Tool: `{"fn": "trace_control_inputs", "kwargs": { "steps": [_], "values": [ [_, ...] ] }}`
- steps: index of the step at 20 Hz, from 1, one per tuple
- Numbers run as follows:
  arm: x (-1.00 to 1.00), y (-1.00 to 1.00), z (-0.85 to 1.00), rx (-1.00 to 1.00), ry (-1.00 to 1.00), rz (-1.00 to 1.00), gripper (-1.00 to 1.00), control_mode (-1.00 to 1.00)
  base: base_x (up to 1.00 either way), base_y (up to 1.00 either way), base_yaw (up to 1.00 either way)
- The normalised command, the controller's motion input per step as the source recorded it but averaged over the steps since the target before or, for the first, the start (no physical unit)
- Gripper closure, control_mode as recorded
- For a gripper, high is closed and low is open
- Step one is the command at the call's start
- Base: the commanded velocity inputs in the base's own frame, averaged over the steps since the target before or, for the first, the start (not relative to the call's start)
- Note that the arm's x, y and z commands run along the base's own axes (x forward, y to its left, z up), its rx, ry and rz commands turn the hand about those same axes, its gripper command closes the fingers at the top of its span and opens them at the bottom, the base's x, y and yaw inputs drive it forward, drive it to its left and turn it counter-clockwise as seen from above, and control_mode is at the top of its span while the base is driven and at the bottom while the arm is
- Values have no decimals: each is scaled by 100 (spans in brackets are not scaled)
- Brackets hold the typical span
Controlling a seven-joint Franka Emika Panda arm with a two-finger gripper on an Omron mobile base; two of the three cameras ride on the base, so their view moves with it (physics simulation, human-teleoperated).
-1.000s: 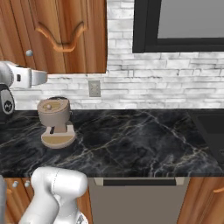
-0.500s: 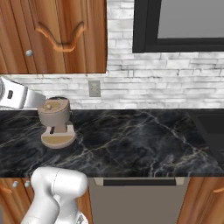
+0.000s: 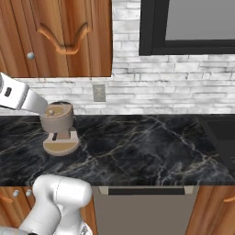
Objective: Close all open cabinet doors.
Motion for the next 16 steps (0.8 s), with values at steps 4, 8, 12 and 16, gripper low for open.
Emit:
{"fn": "trace_control_inputs", "kwargs": {
  "steps": [4, 8, 12, 16],
  "values": [
    [-96, -2, -33, 0, 3, -1, -100, -100, 0, 0, 0],
    [-100, -21, -43, 1, 1, -35, -100, -100, 0, 0, 0],
    [-71, -3, -47, 1, 6, -83, -100, -100, 0, 0, 0],
    [64, -5, -18, -2, -1, -29, -100, -100, 0, 0, 0]
  ]
}}
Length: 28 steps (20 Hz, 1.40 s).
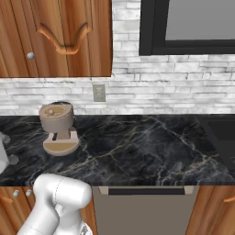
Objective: Close all open cabinet doors.
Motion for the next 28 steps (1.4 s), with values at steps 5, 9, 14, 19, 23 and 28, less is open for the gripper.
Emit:
{"fn": "trace_control_inputs", "kwargs": {
  "steps": [5, 9, 14, 19, 23, 28],
  "values": [
    [100, -54, -1, 6, 9, 0, -100, -100, 0, 0, 0],
    [87, -39, 0, 4, 8, 0, -100, -100, 0, 0, 0],
    [31, -6, 0, 0, 0, 0, -100, -100, 0, 0, 0],
    [6, 0, 0, 0, 3, -3, -100, -100, 0, 0, 0],
    [-12, 0, -1, 0, 7, -23, -100, -100, 0, 0, 0],
    [-14, -6, 0, 1, 4, -12, -100, 100, -18, -17, -36]
  ]
}}
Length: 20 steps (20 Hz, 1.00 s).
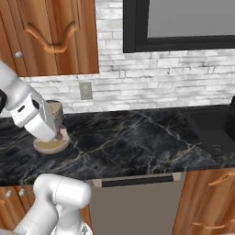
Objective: Close all open cabinet doors.
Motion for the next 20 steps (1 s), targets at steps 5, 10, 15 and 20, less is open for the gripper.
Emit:
{"fn": "trace_control_inputs", "kwargs": {
  "steps": [5, 10, 15, 20],
  "values": [
    [0, 0, 0, 0, 0, 0, -100, 100, -30, -35, -83],
    [0, 0, 0, 0, 0, 0, -100, 100, -19, -43, -85],
    [0, 0, 0, 0, 0, 0, -100, 100, -2, -20, -94],
    [0, 0, 0, 0, 0, 0, -100, 100, 0, -19, -99]
  ]
}}
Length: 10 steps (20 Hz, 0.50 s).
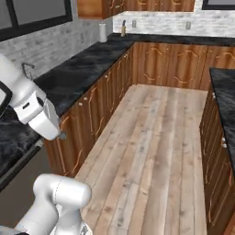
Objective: Close all open cabinet doors.
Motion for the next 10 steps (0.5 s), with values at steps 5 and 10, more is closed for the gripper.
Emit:
{"fn": "trace_control_inputs", "kwargs": {
  "steps": [5, 10],
  "values": [
    [0, 0, 0, 0, 0, 0, -100, 100, 0, -6, -100],
    [0, 0, 0, 0, 0, 0, -100, 100, 7, -1, -98]
  ]
}}
